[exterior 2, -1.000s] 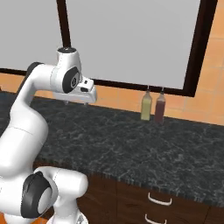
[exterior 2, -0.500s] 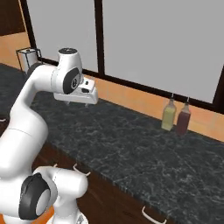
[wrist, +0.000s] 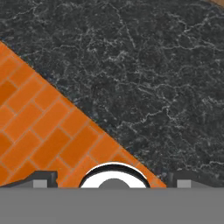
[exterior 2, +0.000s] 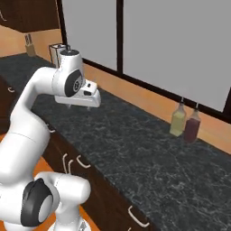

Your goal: Take a straw from the drawer in front and place it inside the glass cup on the dining counter.

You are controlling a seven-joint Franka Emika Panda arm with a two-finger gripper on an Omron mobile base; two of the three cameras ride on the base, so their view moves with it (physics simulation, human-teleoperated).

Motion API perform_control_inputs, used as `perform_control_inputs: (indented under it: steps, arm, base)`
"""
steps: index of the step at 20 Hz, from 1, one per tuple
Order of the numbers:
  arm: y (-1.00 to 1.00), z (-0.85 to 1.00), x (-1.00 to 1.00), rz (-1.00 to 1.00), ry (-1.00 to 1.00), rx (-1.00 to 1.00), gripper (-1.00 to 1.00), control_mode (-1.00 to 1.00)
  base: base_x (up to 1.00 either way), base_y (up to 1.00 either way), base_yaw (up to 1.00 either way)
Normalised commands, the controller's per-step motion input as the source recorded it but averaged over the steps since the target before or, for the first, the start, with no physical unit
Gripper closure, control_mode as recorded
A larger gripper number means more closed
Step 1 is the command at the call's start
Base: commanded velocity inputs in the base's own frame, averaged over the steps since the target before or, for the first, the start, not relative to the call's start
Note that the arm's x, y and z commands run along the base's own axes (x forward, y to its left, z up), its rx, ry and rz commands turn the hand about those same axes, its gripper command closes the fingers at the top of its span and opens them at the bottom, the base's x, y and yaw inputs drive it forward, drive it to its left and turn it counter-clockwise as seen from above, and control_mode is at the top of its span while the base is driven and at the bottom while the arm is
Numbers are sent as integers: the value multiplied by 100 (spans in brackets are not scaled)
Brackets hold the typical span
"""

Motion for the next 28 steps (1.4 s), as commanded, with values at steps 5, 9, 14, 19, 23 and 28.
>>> perform_control_inputs:
  steps: [5,9,14,19,23,28]
  arm:
    - [0,0,0,0,0,0,-100,100]
    - [0,0,0,0,0,0,-100,100]
    - [0,0,0,0,0,0,-100,100]
    - [-1,0,-3,12,-3,-5,-100,-100]
    - [92,-4,-5,0,-2,-25,-100,-100]
    - [86,-31,0,-2,0,-33,-100,-100]
  base:
    - [-4,-50,44]
    - [-18,-66,38]
    - [-6,-69,25]
    - [0,0,0]
    - [0,0,0]
    - [0,0,0]
